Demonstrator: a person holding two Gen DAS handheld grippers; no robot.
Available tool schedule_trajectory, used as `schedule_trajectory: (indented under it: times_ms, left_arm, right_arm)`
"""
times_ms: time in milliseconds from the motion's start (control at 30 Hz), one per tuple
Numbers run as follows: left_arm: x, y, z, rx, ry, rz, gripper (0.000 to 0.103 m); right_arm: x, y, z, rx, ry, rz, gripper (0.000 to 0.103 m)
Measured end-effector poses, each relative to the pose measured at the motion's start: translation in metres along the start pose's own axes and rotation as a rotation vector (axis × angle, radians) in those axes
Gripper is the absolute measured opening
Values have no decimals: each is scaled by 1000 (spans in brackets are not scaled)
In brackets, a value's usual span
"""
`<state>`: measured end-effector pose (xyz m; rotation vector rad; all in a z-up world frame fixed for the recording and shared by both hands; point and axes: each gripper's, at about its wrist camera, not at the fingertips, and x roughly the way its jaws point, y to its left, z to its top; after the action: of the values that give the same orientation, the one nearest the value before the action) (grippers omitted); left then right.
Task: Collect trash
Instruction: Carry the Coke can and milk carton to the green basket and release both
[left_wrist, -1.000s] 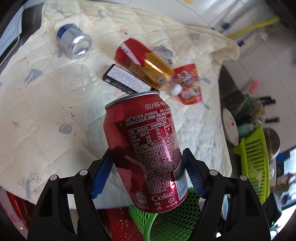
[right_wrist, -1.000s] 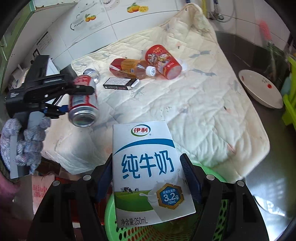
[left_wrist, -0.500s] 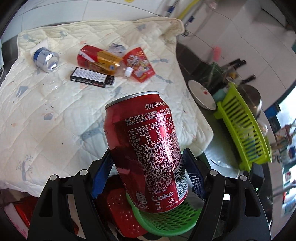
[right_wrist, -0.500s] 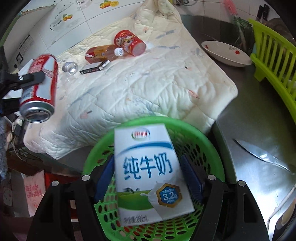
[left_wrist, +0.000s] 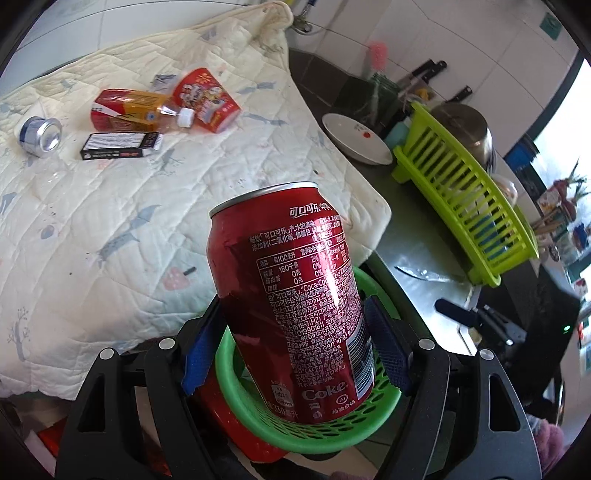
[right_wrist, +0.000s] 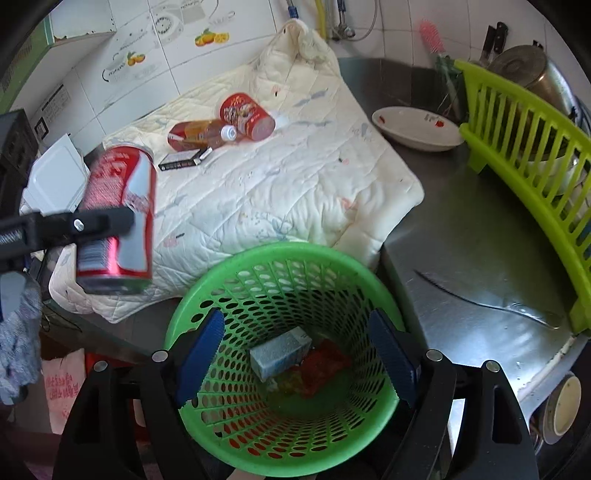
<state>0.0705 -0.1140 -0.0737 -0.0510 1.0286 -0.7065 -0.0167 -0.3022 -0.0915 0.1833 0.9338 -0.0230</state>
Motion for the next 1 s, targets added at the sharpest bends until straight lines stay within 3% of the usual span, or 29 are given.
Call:
schedule_trajectory:
  times_ms: [300, 533, 733, 1000]
  left_arm:
    - [40, -28, -22, 90, 129, -40, 74]
    - [67, -45, -31, 117, 210, -63, 76]
    - [76, -48, -31, 112, 238, -80, 84]
    - [64, -32, -28, 76, 207, -70, 84]
  right_arm:
    - [-37, -18, -4, 41, -75, -48, 81]
    - [-46, -36, -12, 86, -83, -70, 81]
    - [-50, -44, -17, 114, -90, -69, 81]
    - [-46, -37, -15, 110, -87, -48, 81]
